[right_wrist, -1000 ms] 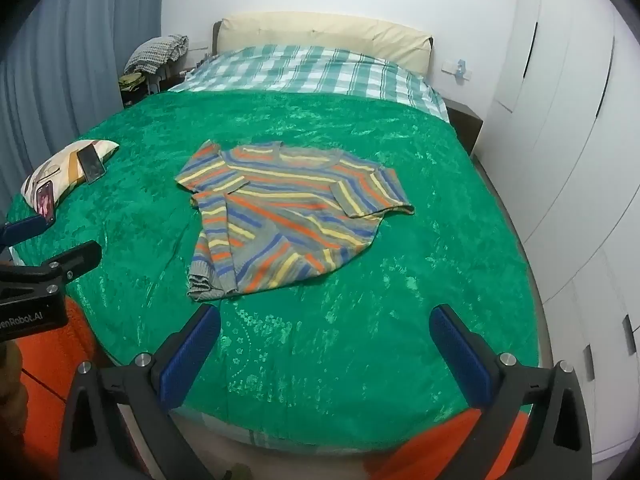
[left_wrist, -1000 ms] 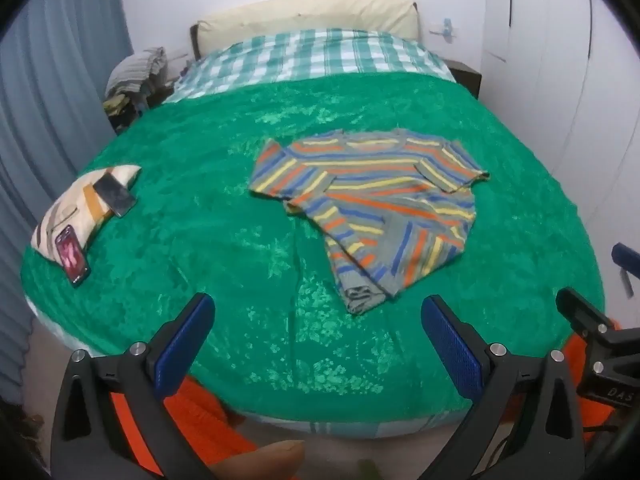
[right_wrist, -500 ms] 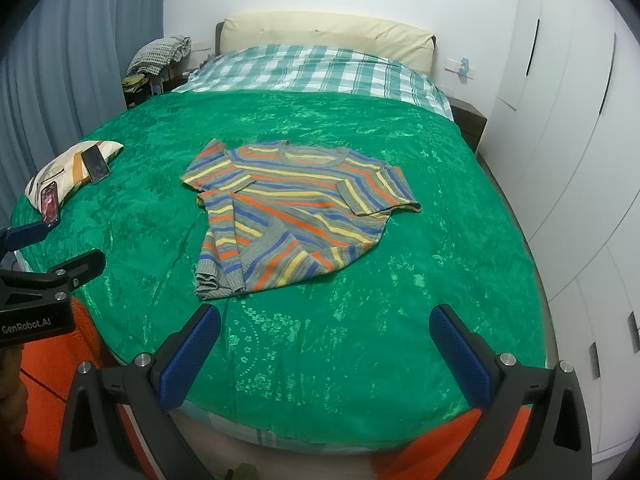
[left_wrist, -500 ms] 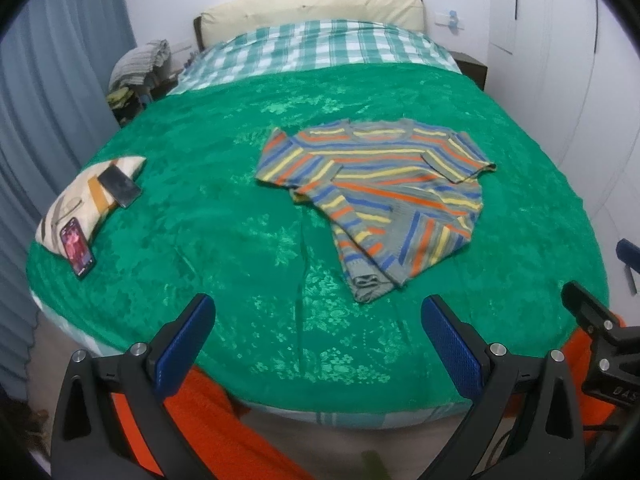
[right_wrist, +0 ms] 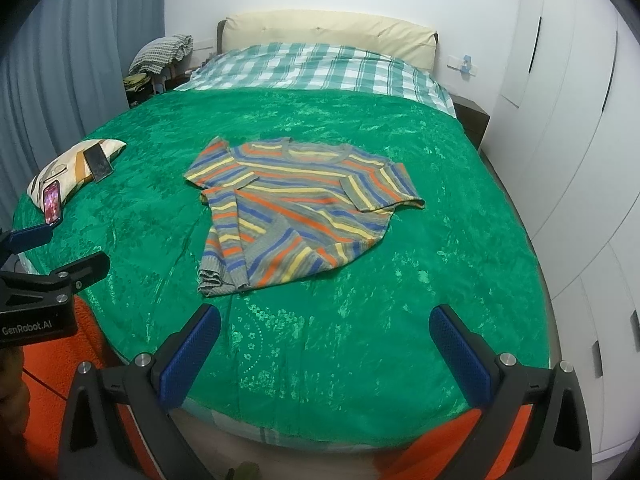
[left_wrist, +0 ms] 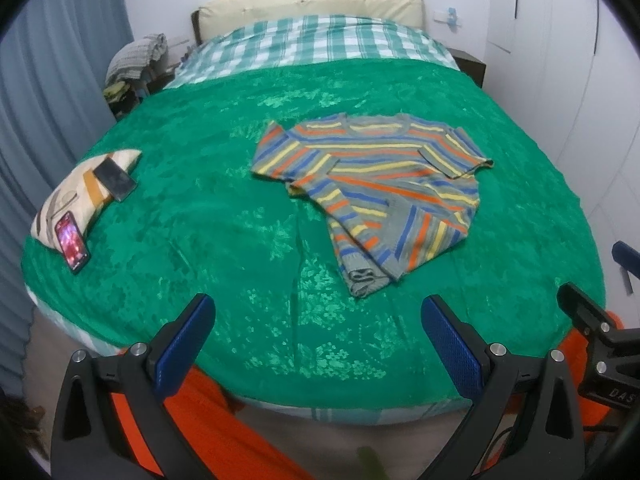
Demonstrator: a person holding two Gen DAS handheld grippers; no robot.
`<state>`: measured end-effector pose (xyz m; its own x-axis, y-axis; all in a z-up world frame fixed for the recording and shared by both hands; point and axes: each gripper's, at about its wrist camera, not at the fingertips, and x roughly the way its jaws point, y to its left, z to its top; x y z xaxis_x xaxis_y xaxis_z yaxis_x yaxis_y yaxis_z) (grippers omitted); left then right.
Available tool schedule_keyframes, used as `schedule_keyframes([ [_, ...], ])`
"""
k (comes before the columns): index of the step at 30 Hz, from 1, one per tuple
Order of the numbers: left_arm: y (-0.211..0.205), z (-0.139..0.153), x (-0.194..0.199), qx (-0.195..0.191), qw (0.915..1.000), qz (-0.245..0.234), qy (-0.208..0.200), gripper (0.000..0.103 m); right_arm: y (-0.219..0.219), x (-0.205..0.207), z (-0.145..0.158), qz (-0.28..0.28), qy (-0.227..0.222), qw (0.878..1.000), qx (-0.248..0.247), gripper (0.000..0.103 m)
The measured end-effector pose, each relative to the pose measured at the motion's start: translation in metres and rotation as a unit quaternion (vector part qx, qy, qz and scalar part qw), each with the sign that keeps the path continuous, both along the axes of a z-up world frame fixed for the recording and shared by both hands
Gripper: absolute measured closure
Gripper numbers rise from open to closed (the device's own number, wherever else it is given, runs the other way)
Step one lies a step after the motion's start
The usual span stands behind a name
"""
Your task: Fold small clothes
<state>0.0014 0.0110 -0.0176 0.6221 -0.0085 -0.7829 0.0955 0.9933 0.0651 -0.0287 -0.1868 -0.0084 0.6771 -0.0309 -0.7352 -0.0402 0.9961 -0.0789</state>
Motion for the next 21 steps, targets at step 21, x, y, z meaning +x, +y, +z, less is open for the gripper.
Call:
schedule_keyframes([
  [21, 0.0006, -0.0089, 0.0004, -0.005, 0.9998, -0.003, 0.017, 0.0, -0.0007, 0.0002, -0.0039, 0.001, 0.007, 1.0, 0.004, 0.0],
])
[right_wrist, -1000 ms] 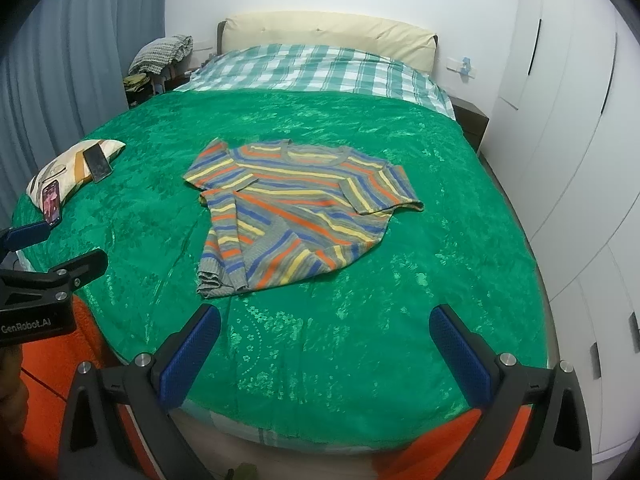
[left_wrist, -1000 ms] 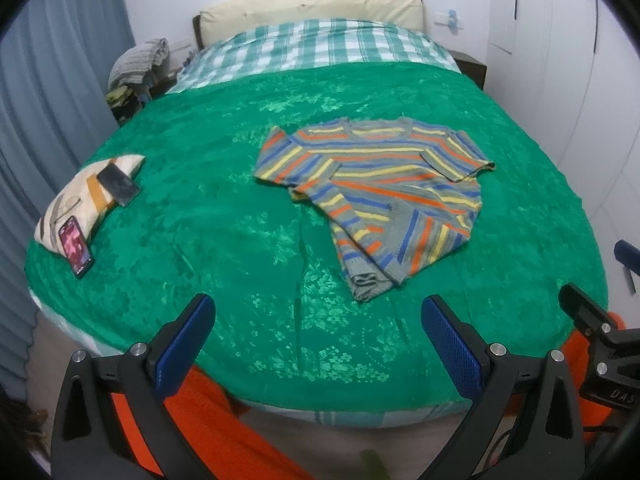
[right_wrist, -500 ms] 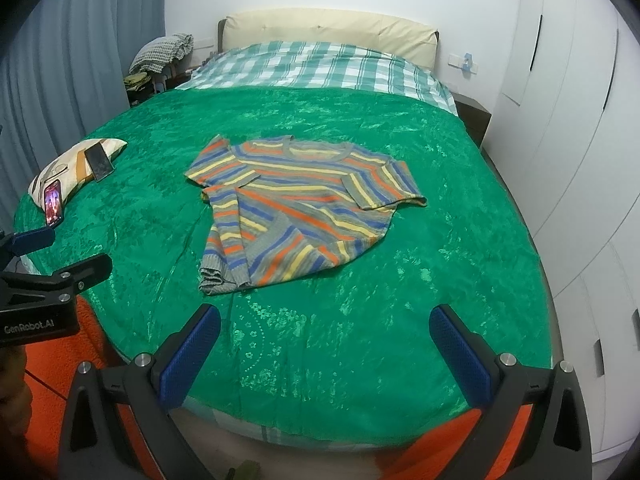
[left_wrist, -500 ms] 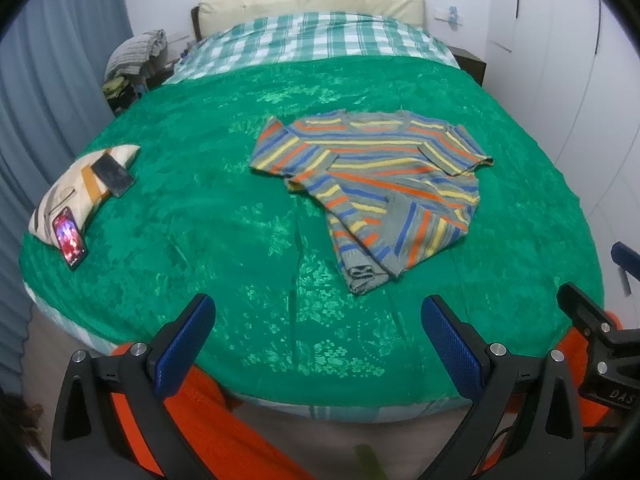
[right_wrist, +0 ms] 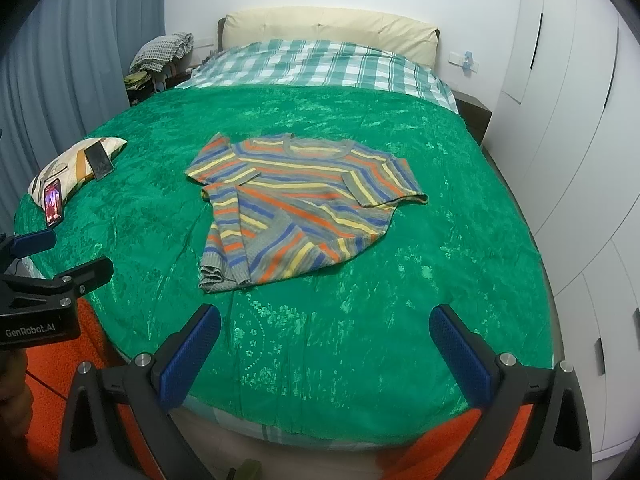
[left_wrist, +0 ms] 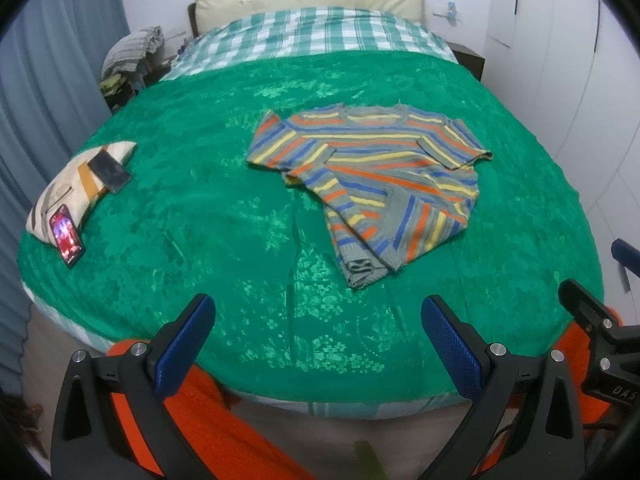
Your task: Fold small clothes
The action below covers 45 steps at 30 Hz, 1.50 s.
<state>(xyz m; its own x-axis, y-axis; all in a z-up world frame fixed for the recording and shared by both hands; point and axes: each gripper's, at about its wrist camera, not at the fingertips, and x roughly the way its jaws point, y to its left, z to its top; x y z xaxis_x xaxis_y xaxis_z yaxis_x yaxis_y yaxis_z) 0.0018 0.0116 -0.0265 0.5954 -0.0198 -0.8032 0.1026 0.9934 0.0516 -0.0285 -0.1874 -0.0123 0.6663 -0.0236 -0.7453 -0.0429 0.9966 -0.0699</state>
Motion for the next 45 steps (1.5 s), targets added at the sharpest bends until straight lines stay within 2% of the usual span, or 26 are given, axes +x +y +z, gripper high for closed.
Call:
schedule_keyframes([
  [17, 0.018, -0.016, 0.003, -0.003, 0.9998, 0.004, 0.021, 0.0, -0.006, 0.004, -0.013, -0.003, 0.011, 1.0, 0.0, 0.0],
  [19, 0.031, -0.02, 0.005, -0.013, 0.9995, 0.015, 0.023, 0.0, -0.009, 0.005, -0.015, -0.007, 0.012, 1.0, -0.002, 0.0],
  [22, 0.053, -0.028, 0.008, -0.05, 0.9978, 0.028, 0.033, 0.0, -0.023, 0.015, -0.025, -0.027, 0.013, 0.999, -0.015, 0.0],
  [25, 0.06, -0.039, 0.015, -0.076, 0.9964, 0.019, 0.031, 0.0, -0.035, 0.035, -0.042, -0.02, 0.019, 0.999, -0.019, 0.0],
  [28, 0.045, -0.062, 0.037, -0.091, 0.9936, -0.03, 0.059, 0.001, -0.034, 0.075, -0.066, 0.026, 0.045, 0.999, -0.004, 0.0],
  [31, 0.025, -0.075, 0.051, -0.097, 0.9897, -0.057, 0.088, 0.001, -0.023, 0.135, -0.091, 0.08, 0.068, 0.994, 0.028, 0.0],
  [33, 0.019, -0.075, 0.049, -0.092, 0.9905, -0.06, 0.082, 0.001, -0.011, 0.171, -0.104, 0.105, 0.083, 0.99, 0.044, 0.002],
  [35, 0.016, -0.073, 0.042, -0.091, 0.9911, -0.061, 0.075, 0.001, 0.003, 0.21, -0.123, 0.115, 0.106, 0.986, 0.063, 0.015],
  [37, 0.018, -0.075, 0.037, -0.092, 0.9911, -0.055, 0.079, 0.001, 0.013, 0.235, -0.142, 0.119, 0.133, 0.981, 0.078, 0.017],
  [39, 0.025, -0.08, 0.034, -0.088, 0.9913, -0.046, 0.087, 0.001, 0.02, 0.252, -0.164, 0.132, 0.167, 0.97, 0.118, 0.042],
  [40, 0.032, -0.083, 0.032, -0.084, 0.9917, -0.038, 0.09, 0.001, 0.024, 0.253, -0.172, 0.142, 0.185, 0.963, 0.132, 0.079],
  [41, 0.039, -0.085, 0.032, -0.078, 0.9922, -0.031, 0.092, 0.001, 0.026, 0.25, -0.174, 0.15, 0.192, 0.961, 0.132, 0.094],
  [43, 0.053, -0.088, 0.028, -0.074, 0.9933, -0.014, 0.088, 0.001, 0.022, 0.227, -0.158, 0.172, 0.17, 0.962, 0.129, 0.094],
  [45, 0.066, -0.09, 0.024, -0.081, 0.9933, 0.003, 0.083, 0.001, 0.003, 0.184, -0.13, 0.182, 0.143, 0.963, 0.14, 0.094],
])
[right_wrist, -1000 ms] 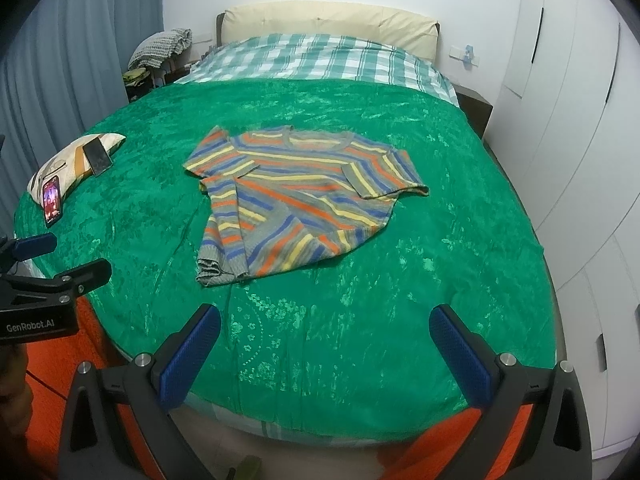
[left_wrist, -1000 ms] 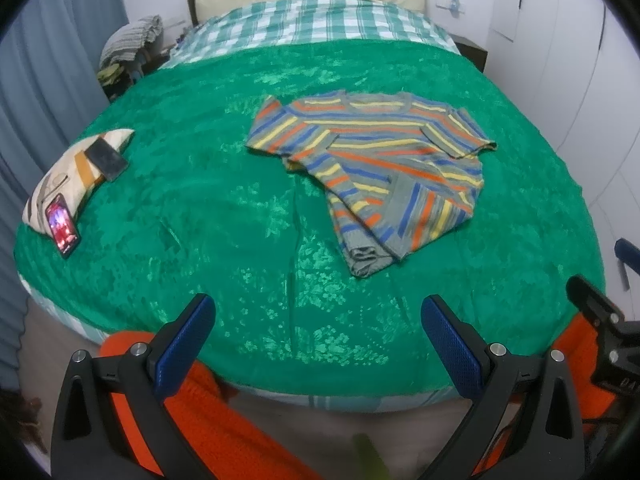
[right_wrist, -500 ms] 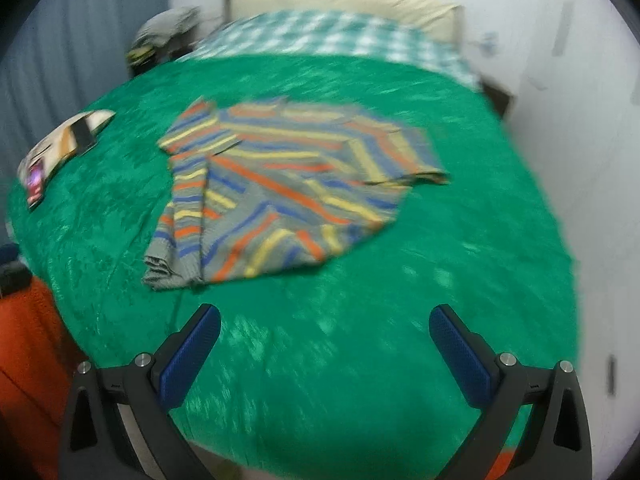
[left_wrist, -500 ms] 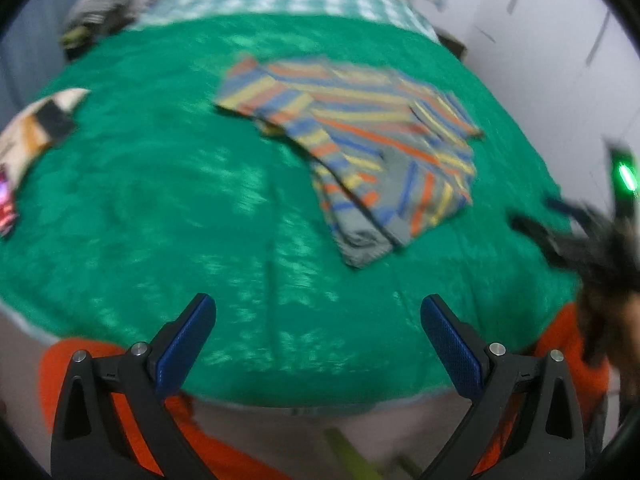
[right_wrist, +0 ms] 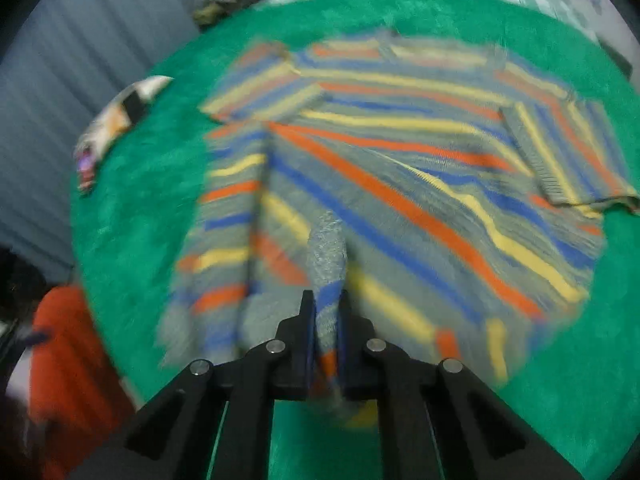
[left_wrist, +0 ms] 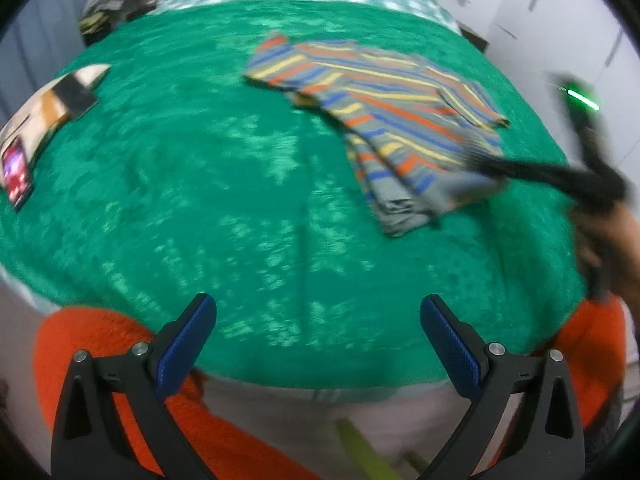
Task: Fold small clothes
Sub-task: 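Grasp the striped sweater's hem with the right tool and pull it straight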
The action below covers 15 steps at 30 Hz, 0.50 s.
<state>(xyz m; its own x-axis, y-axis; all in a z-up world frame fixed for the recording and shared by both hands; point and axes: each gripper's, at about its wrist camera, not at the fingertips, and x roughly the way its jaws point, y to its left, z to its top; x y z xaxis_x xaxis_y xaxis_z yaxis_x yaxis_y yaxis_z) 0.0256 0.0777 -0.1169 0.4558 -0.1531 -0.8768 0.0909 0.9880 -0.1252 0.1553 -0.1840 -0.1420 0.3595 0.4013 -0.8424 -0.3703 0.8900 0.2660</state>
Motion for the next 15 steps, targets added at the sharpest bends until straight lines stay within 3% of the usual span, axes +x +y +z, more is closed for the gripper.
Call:
schedule_keyframes([
  [3, 0.008, -0.007, 0.0, -0.02, 0.9997, 0.014, 0.007, 0.001, -0.042, -0.074, 0.022, -0.029, -0.007, 0.999, -0.011, 0.094],
  [6, 0.003, -0.018, 0.007, -0.033, 0.9992, 0.014, 0.019, 0.001, -0.074, -0.116, 0.001, -0.088, 0.041, 0.995, -0.035, 0.092],
  [7, 0.0, -0.022, 0.01, -0.032, 0.999, 0.014, 0.026, 0.001, -0.084, -0.128, -0.01, -0.109, 0.056, 0.991, -0.062, 0.083],
  [8, -0.001, -0.023, 0.011, -0.033, 0.999, 0.015, 0.028, 0.001, -0.089, -0.132, -0.016, -0.121, 0.06, 0.988, -0.082, 0.068],
  [10, 0.0, -0.023, 0.011, -0.035, 0.9989, 0.018, 0.025, 0.001, -0.101, -0.142, -0.015, -0.153, 0.043, 0.981, -0.109, 0.059],
  [13, 0.006, -0.024, 0.007, -0.029, 0.9991, 0.028, 0.015, 0.001, -0.091, -0.133, 0.009, -0.145, 0.002, 0.988, -0.054, 0.057],
  [15, 0.012, -0.028, 0.007, -0.025, 0.9988, 0.04, 0.012, 0.001, -0.059, -0.116, 0.019, -0.091, -0.026, 0.995, -0.03, 0.055],
])
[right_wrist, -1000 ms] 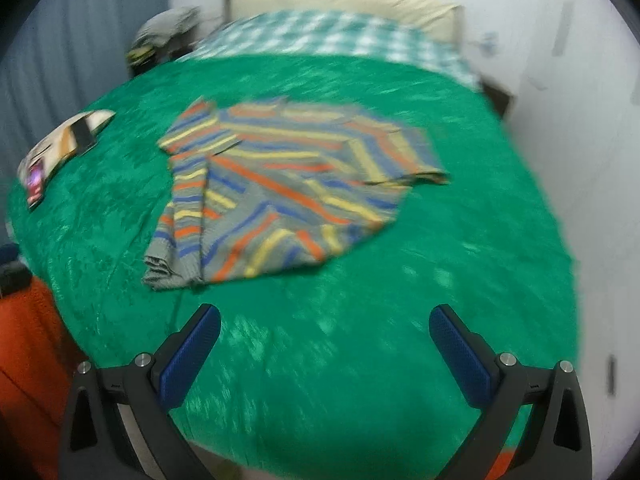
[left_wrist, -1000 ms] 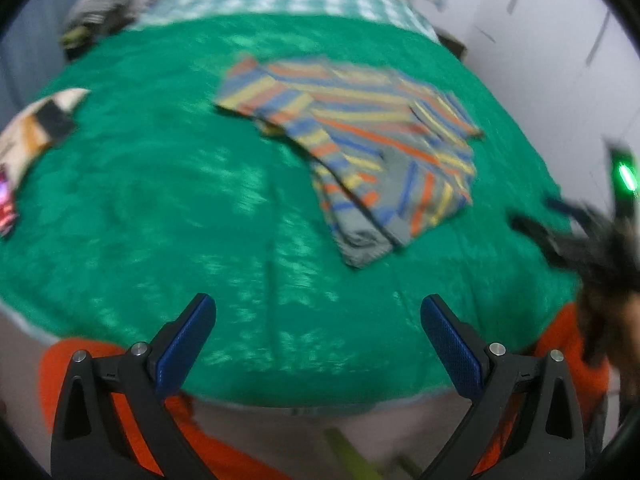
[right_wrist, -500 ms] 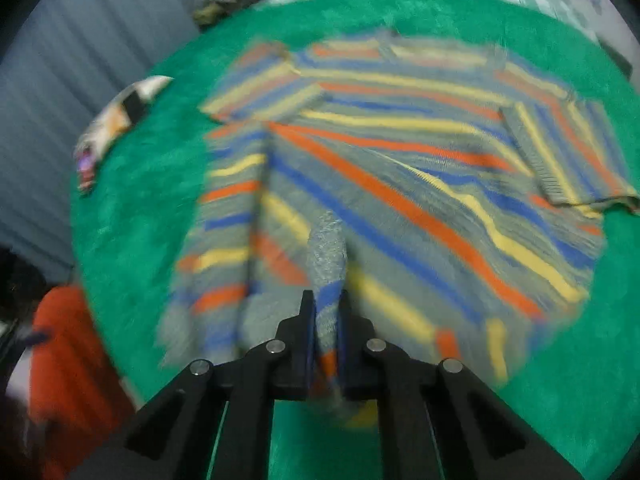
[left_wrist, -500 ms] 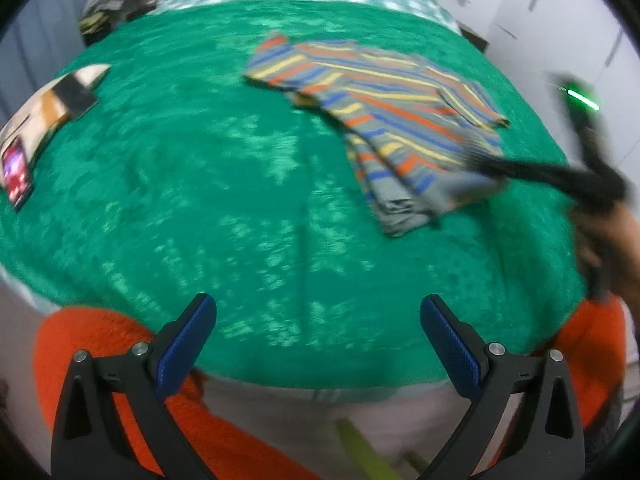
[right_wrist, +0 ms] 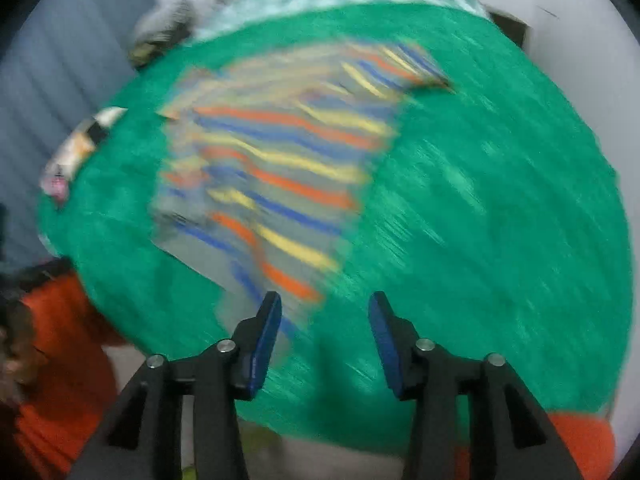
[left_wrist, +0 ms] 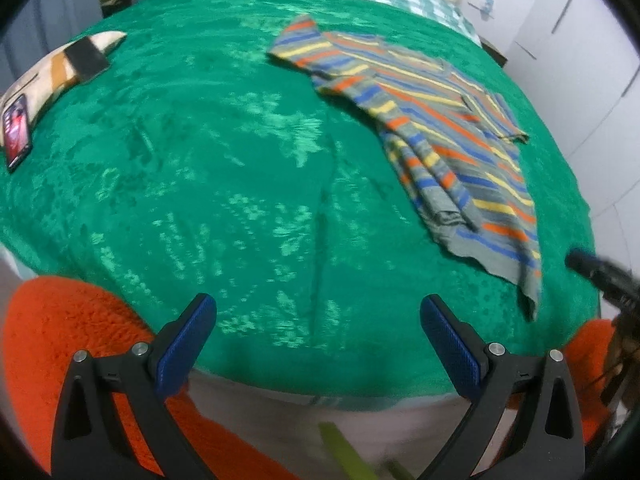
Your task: Fold small clothes
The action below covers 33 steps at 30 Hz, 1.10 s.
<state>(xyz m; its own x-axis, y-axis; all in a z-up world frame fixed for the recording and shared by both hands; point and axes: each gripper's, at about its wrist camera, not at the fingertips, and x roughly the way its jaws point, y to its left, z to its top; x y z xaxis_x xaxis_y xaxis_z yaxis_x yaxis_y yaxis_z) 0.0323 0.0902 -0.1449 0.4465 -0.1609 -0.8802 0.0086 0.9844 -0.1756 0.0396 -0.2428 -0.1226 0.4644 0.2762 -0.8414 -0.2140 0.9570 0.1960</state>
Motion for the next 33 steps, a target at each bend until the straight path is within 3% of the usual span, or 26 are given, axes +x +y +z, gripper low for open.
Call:
schedule_keyframes([
  [2, 0.007, -0.004, 0.0, 0.002, 0.9999, 0.011, 0.002, 0.001, 0.044, 0.022, -0.002, 0.069, -0.021, 0.997, 0.011, 0.055],
  [4, 0.012, -0.005, -0.002, 0.003, 0.9999, 0.016, 0.002, 0.001, 0.076, 0.047, -0.021, 0.106, -0.008, 0.994, 0.011, 0.056],
  [7, 0.021, -0.006, -0.007, 0.006, 0.9997, 0.024, 0.001, 0.001, 0.105, 0.078, -0.056, 0.108, 0.004, 0.993, -0.039, 0.056],
  [9, 0.029, -0.005, -0.01, 0.004, 0.9995, 0.031, 0.003, 0.001, 0.112, 0.094, -0.071, 0.116, 0.019, 0.992, -0.039, 0.08],
  [10, 0.034, -0.002, -0.011, -0.001, 0.9994, 0.036, 0.001, 0.001, 0.115, 0.093, -0.062, 0.112, 0.015, 0.993, -0.026, 0.096],
  [13, 0.065, 0.018, -0.015, -0.037, 0.9963, 0.076, -0.02, 0.001, 0.135, 0.065, -0.01, 0.162, -0.024, 0.985, 0.044, 0.096],
  [16, 0.102, 0.033, -0.009, -0.078, 0.9886, 0.122, -0.042, 0.001, 0.171, 0.038, 0.009, 0.215, -0.025, 0.97, 0.108, 0.096],
  [18, 0.115, 0.034, -0.001, -0.081, 0.9866, 0.134, -0.044, 0.001, 0.195, 0.03, -0.002, 0.235, -0.005, 0.955, 0.179, 0.089],
  [19, 0.119, 0.034, 0.003, -0.077, 0.9867, 0.136, -0.044, 0.001, 0.204, 0.026, -0.011, 0.245, 0.014, 0.945, 0.217, 0.075],
  [20, 0.121, 0.033, 0.006, -0.074, 0.9876, 0.131, -0.044, 0.001, 0.209, 0.023, -0.019, 0.248, 0.033, 0.939, 0.235, 0.04],
  [21, 0.122, 0.029, 0.011, -0.072, 0.9893, 0.121, -0.039, 0.001, 0.213, 0.018, -0.028, 0.246, 0.049, 0.938, 0.241, 0.026],
  [23, 0.119, 0.018, 0.019, -0.073, 0.9917, 0.104, -0.018, 0.001, 0.204, 0.007, -0.034, 0.244, 0.055, 0.939, 0.236, 0.026],
  [25, 0.112, 0.004, 0.023, -0.072, 0.9935, 0.088, 0.004, 0.001, 0.171, -0.001, -0.026, 0.215, 0.044, 0.949, 0.227, 0.027],
  [28, 0.09, -0.013, 0.026, -0.062, 0.9958, 0.06, 0.03, 0.001, 0.083, -0.003, -0.011, 0.101, 0.014, 0.974, 0.204, 0.027],
  [30, 0.071, -0.024, 0.028, -0.065, 0.9959, 0.041, 0.048, 0.001, 0.02, -0.011, -0.007, 0.006, 0.011, 0.987, 0.161, 0.027],
  [32, 0.052, -0.036, 0.035, -0.072, 0.9947, 0.026, 0.07, 0.001, -0.037, -0.019, -0.02, -0.081, 0.05, 0.987, 0.131, 0.027],
  [33, 0.044, -0.042, 0.039, -0.073, 0.994, 0.018, 0.079, 0.002, -0.051, -0.021, -0.026, -0.101, 0.063, 0.983, 0.139, 0.027],
])
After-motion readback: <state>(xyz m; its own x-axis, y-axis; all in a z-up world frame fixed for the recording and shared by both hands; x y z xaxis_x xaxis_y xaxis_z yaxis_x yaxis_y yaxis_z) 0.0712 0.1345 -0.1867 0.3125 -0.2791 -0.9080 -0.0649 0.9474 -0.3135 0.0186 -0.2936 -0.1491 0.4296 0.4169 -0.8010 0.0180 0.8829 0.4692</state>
